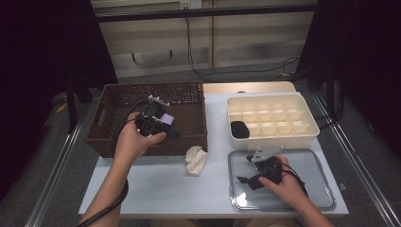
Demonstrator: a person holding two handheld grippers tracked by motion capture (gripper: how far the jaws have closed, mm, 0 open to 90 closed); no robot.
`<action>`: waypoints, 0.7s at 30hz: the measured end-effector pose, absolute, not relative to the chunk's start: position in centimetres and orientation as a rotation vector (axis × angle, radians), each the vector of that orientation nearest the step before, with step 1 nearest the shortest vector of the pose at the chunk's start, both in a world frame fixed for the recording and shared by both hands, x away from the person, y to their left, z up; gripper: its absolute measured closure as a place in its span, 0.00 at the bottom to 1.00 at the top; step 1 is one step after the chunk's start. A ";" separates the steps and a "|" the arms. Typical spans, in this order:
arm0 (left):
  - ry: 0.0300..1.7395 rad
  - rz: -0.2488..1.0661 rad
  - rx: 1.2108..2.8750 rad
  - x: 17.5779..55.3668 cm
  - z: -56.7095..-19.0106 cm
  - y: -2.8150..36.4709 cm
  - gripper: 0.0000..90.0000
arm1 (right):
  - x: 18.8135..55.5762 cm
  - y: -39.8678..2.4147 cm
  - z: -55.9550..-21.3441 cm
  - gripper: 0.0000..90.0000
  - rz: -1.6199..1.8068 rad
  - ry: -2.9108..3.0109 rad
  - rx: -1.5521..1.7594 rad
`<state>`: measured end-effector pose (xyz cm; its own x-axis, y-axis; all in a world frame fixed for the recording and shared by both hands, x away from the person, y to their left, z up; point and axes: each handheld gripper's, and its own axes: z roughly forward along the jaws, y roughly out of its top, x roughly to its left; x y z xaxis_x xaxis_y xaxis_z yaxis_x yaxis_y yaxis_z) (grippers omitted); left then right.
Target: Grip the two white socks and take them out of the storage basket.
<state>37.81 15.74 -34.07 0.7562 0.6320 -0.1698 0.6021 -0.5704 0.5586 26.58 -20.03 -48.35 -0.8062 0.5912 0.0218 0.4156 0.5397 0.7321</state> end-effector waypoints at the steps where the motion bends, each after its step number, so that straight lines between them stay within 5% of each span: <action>1: 0.939 0.089 2.345 38.1 -34.1 16.0 0.52 | 26.6 -20.0 -48.3 0.18 1.122 2.549 0.849; 21: 1.189 0.188 2.280 43.2 -36.6 20.6 0.47 | 26.6 -20.0 -48.3 0.18 1.122 2.550 0.848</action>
